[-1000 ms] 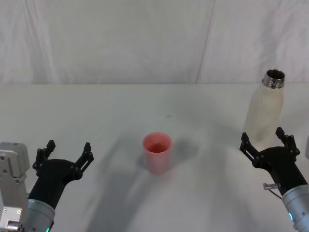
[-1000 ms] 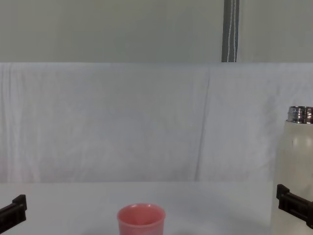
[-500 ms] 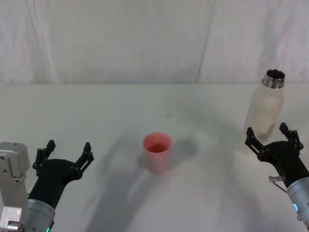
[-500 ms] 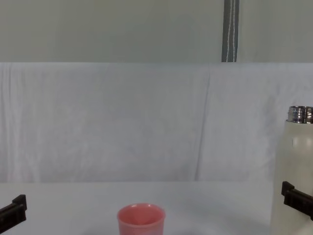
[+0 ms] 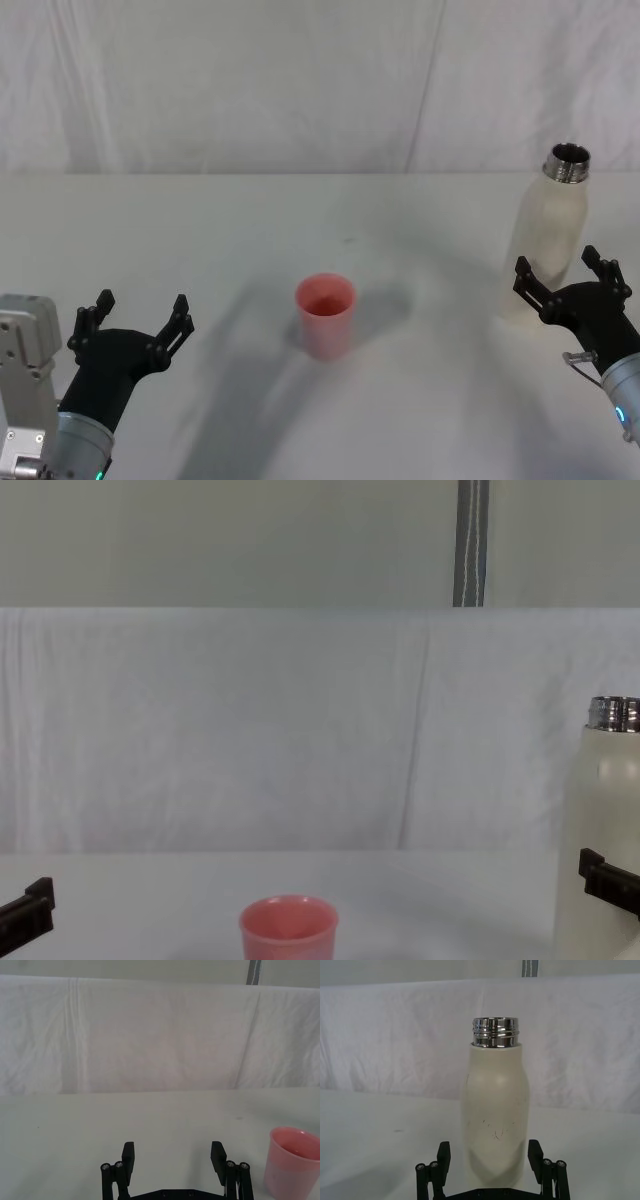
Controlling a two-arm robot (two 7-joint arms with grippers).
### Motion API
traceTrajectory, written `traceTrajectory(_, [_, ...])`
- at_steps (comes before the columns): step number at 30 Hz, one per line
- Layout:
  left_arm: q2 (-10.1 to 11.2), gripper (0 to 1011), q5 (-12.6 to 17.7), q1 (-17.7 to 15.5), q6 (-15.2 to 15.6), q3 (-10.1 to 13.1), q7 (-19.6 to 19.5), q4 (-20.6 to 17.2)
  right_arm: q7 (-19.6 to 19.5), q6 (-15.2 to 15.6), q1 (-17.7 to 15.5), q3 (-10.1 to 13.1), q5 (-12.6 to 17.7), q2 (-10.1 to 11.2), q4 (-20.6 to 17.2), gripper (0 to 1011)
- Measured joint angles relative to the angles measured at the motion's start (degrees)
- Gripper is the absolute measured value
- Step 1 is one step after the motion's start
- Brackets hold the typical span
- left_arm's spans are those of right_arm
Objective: Grasp the thermos with one hand and pour water into the cup lid.
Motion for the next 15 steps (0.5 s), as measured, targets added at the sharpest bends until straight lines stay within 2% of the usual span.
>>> traceTrajectory(15, [0.00,1001,0.00,0.00,0.00,0.00,0.00,0.00,0.62,-0.07,2.88,-0.05,0.72,0.36,3.64,1001])
